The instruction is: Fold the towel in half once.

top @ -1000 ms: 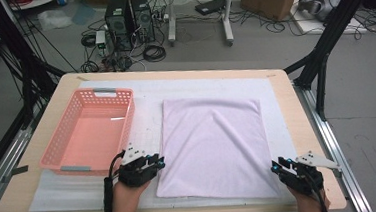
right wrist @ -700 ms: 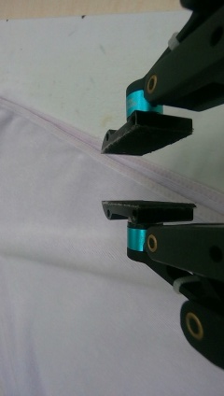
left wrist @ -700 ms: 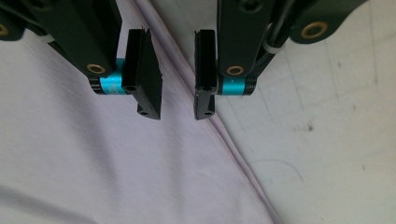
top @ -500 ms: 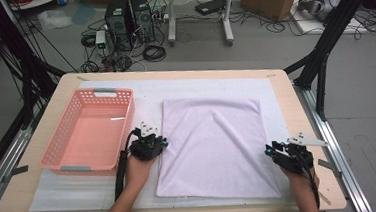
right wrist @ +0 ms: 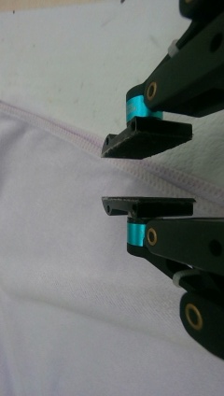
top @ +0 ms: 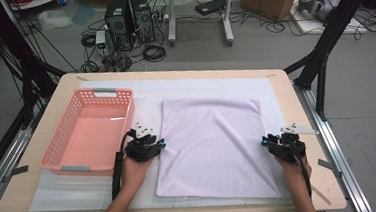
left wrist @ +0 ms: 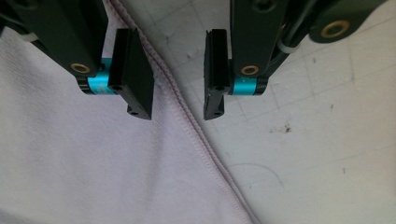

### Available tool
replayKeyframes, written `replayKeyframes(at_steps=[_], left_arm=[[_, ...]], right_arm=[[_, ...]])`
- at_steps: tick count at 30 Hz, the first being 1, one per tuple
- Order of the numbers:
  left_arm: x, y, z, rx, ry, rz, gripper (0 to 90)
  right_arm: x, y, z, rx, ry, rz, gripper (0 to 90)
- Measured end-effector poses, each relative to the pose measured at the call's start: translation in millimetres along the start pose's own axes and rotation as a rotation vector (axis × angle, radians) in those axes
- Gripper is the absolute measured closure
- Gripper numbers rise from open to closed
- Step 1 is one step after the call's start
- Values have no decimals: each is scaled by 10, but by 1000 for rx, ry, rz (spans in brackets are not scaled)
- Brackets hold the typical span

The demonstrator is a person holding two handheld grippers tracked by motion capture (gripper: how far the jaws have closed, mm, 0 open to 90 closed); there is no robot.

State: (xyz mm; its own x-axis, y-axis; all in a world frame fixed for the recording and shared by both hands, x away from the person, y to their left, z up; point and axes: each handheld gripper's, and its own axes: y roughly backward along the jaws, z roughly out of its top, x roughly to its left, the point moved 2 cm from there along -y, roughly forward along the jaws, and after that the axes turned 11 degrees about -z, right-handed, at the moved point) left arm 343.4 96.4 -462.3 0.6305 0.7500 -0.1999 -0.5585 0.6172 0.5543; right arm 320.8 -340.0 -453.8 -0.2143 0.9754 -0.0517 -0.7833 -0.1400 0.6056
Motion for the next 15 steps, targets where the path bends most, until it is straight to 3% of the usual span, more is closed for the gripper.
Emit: replayKeyframes(at_steps=[3, 5, 7, 8, 9, 10, 12, 15], left_arm=[[-2, 2, -6, 3, -2, -12, 629], [-3, -1, -7, 5, -3, -19, 659], [-5, -2, -7, 11, -9, -17, 686], [-5, -3, -8, 10, -8, -18, 686], [-4, -1, -8, 10, -5, -19, 685], [-2, -4, -8, 4, 1, -20, 679], [4, -4, -9, 8, 8, -19, 662], [-2, -9, -9, 13, -1, -34, 707]], right_arm=[[-6, -103, -14, 61, 23, -35, 759], [-31, -97, -9, 52, 30, -29, 880], [-40, -74, -2, 55, 69, -127, 885], [-57, -81, -6, 53, 74, -142, 884], [-74, -86, -16, 61, 47, -129, 880], [-83, -82, -19, 61, 28, -108, 848], [-101, -63, -12, 39, -15, -73, 648], [-149, -40, 4, 14, -60, -73, 619]])
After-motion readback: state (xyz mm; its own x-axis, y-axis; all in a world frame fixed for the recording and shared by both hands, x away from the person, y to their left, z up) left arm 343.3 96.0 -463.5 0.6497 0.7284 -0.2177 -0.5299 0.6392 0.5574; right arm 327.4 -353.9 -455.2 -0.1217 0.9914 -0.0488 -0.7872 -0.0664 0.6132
